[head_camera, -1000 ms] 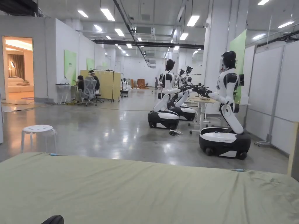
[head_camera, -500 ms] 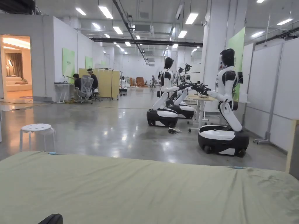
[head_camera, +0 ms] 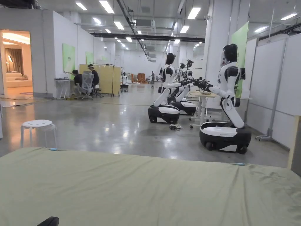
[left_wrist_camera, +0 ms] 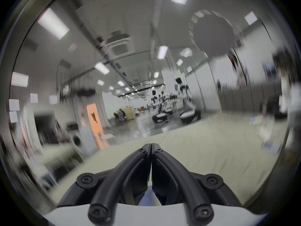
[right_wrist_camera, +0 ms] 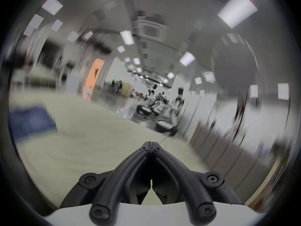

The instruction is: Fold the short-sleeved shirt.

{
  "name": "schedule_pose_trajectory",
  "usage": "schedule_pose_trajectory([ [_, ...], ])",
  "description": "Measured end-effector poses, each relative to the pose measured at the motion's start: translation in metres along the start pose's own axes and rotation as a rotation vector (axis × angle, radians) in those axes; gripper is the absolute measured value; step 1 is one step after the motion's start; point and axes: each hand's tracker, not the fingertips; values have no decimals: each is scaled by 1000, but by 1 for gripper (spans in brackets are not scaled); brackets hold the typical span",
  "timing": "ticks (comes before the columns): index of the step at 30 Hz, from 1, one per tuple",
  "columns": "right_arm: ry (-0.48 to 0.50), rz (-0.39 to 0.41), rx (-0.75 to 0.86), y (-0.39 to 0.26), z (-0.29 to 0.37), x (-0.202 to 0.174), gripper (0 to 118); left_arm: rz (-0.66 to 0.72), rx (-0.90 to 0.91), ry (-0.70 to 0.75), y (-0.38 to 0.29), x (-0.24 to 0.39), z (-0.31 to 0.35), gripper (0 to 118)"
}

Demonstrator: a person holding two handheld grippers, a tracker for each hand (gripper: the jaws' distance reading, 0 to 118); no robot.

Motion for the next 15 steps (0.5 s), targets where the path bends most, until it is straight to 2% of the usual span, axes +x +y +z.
schedule_pose_trajectory([
  [2, 27, 342, 36, -8, 1, -20, 0, -359, -16, -2, -10, 20, -2, 2],
  [4, 85, 670, 69, -23, 2, -33, 0, -797, -25, -3, -36, 45, -2, 2],
  [5, 133, 811, 91, -30, 4, -38, 0, -953, -27, -24, -51, 52, -2, 2],
  [6, 142, 950, 121, -39, 6, -42, 0, -1093, -42, -77, -66, 56, 0, 1],
  [7, 155, 1055, 136, -48, 7, -44, 0, -1190, -44, -138, -80, 58, 3, 1],
  [8, 199, 1118, 152, -55, 10, -45, 0, -1229, -60, -162, -89, 60, 6, 1],
  [10, 258, 1219, 169, -65, 14, -45, 0, -1223, -88, -233, -97, 62, 12, 1],
  [11, 257, 1242, 171, -67, 14, -42, 0, -1191, -89, -230, -95, 61, 13, 1],
  [12, 236, 1222, 170, -67, 13, -42, 0, -1121, -94, -207, -91, 59, 13, 1],
  [13, 212, 1164, 154, -63, 10, -40, 0, -1022, -90, -175, -82, 56, 11, 1],
  [14, 196, 1066, 121, -55, 7, -38, 0, -907, -96, -163, -71, 52, 9, 1],
  [15, 180, 916, 84, -45, 4, -32, 0, -765, -106, -156, -56, 45, 7, 1],
])
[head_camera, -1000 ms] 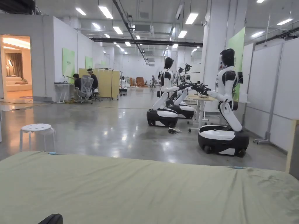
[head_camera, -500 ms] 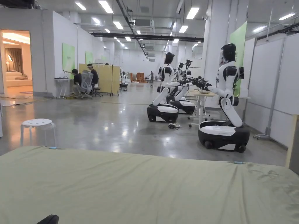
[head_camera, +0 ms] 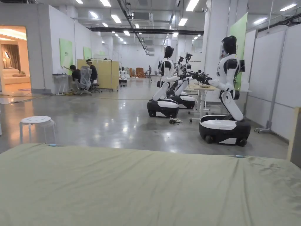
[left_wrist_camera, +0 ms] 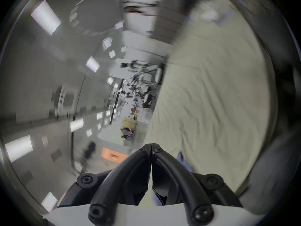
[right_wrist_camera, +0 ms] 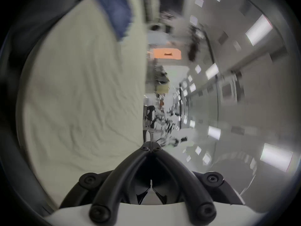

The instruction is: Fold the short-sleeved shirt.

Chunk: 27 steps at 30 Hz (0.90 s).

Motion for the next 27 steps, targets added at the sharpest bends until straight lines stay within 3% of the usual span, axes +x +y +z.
schedule_pose_trajectory([
  [6, -101, -1054, -49, -22, -1, 59, 0, 902, 114, 3, -5, -71, 2, 1],
  [8, -95, -1326, -33, -34, 3, 61, 0, 1124, 135, -15, -20, -75, 1, 1],
  [9, -82, -1414, -30, -39, 4, 59, 0, 1163, 134, -7, -23, -73, 1, 1],
  [11, -79, -1481, -32, -42, 5, 57, 0, 1170, 167, 9, -27, -73, 6, 1],
  [19, -79, -1454, -14, -33, 5, 60, 0, 1110, 178, 13, -14, -69, 10, 1],
  [27, -4, -1434, 70, -3, -11, 60, 0, 1091, 137, 74, -29, -75, 29, 1],
])
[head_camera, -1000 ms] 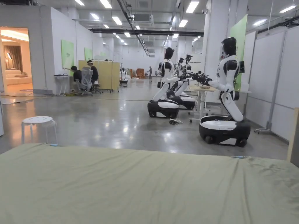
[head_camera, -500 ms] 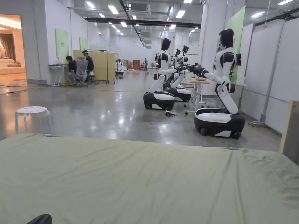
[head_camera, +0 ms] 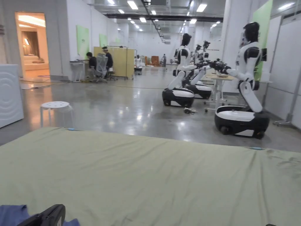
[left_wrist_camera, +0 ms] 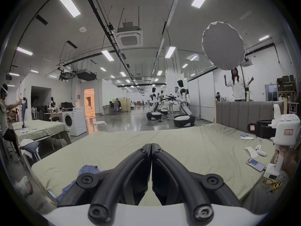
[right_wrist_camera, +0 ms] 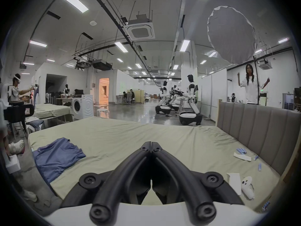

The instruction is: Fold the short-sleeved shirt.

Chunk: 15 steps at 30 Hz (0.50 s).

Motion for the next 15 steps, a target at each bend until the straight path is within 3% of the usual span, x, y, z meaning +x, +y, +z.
schedule_pose_trajectory([
  [11, 238, 12, -10, -4, -23, -64, 0, -13, -51, 193, -1, -42, 43, 1],
  [15, 281, 18, -17, -6, -27, -77, 0, 3, -62, 232, -3, -55, 54, 2],
])
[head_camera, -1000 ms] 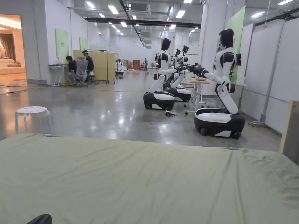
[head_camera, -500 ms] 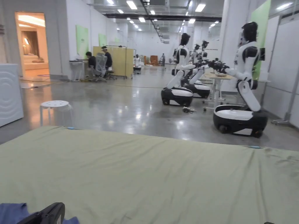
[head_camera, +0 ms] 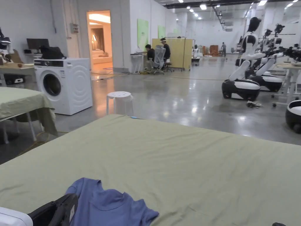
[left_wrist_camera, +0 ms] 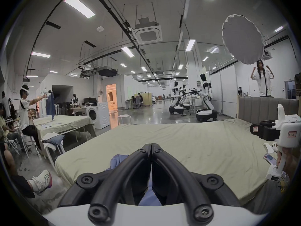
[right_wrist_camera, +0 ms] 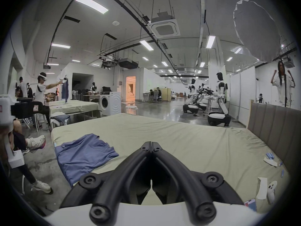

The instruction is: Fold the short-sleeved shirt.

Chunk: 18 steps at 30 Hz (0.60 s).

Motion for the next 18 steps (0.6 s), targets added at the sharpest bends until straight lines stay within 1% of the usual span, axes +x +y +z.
schedule_pose_trajectory([
  [4, 27, -8, -5, 1, -1, -9, 0, 28, -18, 20, -5, -14, -2, 2],
  [6, 31, -6, -7, 2, 1, -10, 0, 38, -40, 21, -8, -20, -7, 4],
  [7, 34, -2, -10, 1, 2, -10, 0, 41, -80, 3, -10, -25, -13, 14],
  [8, 32, 2, -13, 0, 3, -10, 0, 43, -102, -9, -13, -28, -20, 32],
  [9, 28, 5, -19, -1, 5, -9, 0, 43, -126, -10, -17, -32, -28, 32],
  [11, 22, 6, -33, -5, 9, -5, 0, 82, -166, -53, -29, -39, -49, 32],
  [12, 16, 2, -40, -7, 10, -3, 0, 110, -214, -80, -36, -44, -64, 33],
  [13, 10, -6, -50, -10, 12, -1, 0, 141, -266, -112, -43, -48, -84, 36],
  [15, 6, -32, -75, -14, 12, 4, 0, 185, -359, -129, -63, -58, -127, 50],
  [16, 3, -39, -89, -16, 13, 7, 0, 186, -407, -135, -75, -60, -150, 53],
  [18, -19, -30, -116, -20, 14, 12, 0, 197, -491, -120, -95, -64, -191, 53],
])
